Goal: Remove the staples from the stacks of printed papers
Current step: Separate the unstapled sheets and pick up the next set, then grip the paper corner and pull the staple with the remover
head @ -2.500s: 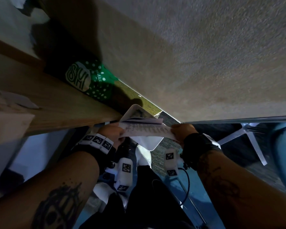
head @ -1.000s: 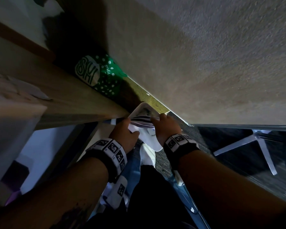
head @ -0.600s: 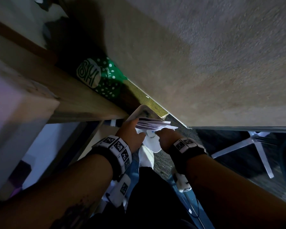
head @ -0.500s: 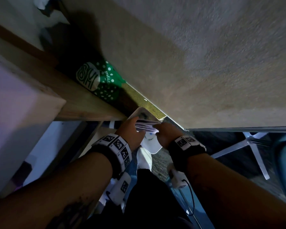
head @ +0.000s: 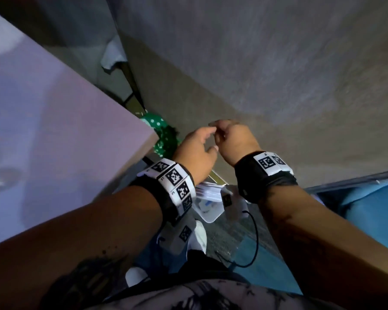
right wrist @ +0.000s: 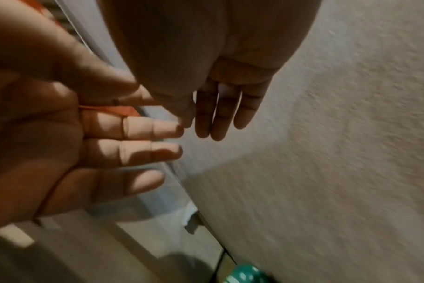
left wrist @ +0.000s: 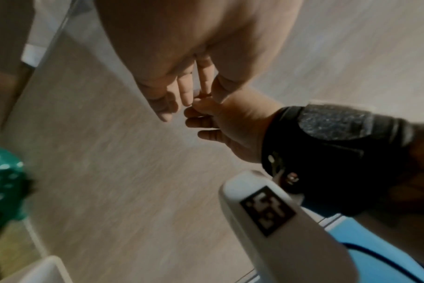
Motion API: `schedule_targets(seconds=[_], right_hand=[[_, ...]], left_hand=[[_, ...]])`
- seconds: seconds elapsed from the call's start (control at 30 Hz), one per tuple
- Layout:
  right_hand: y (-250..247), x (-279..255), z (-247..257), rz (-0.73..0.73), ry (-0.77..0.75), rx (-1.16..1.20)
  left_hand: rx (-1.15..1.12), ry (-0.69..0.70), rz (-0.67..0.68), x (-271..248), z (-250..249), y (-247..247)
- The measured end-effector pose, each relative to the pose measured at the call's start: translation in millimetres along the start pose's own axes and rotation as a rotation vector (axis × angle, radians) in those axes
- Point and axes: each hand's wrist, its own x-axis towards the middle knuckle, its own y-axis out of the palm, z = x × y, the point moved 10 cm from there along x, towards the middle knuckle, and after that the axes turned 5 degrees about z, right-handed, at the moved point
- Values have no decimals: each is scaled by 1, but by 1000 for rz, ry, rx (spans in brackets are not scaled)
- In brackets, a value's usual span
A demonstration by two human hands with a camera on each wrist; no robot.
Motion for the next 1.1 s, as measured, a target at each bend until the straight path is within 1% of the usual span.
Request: schedule_targets(seconds=[0.13, 0.2, 0.27, 0.33, 0.4, 0.47, 0.57, 0.63, 0.7, 0.77, 0.83, 0.9, 0.97, 1.1], right_hand=[[-50, -18, 63, -184, -91, 148], [-69, -29, 104, -249, -182, 232], [-83, -39, 148, -285, -285, 305], [-87, -47, 194, -271, -377, 365], [-83, -56, 243, -218, -459, 439], [-69, -67, 292, -142, -521, 502], [-35, -86, 365, -33, -616, 478], [-5, -99, 410, 61, -689, 468], [30, -113, 446, 175, -729, 438], [72, -128, 472, 303, -730, 391], [112, -139, 490, 402, -725, 341], [149, -147, 502, 484, -693, 223], [183, -148, 503, 554, -631, 92], [234, -144, 498, 610, -537, -92]], left_hand=[[-118, 173, -169, -41, -60, -57], [-160, 258, -236, -65, -85, -95], [-185, 304, -278, -91, -103, -133], [-193, 330, -342, -119, -112, -175], [-196, 346, -436, -151, -114, -222], [-154, 333, -542, -187, -107, -266], [-104, 305, -705, -247, -81, -323], [-134, 265, -777, -283, -53, -351], [-141, 186, -858, -318, -18, -373], [-104, 89, -931, -351, 20, -388], [-41, -18, -959, -379, 57, -396], [-2, -135, -950, -401, 94, -400], [26, -261, -927, -418, 126, -403], [-31, -463, -817, -440, 189, -404]])
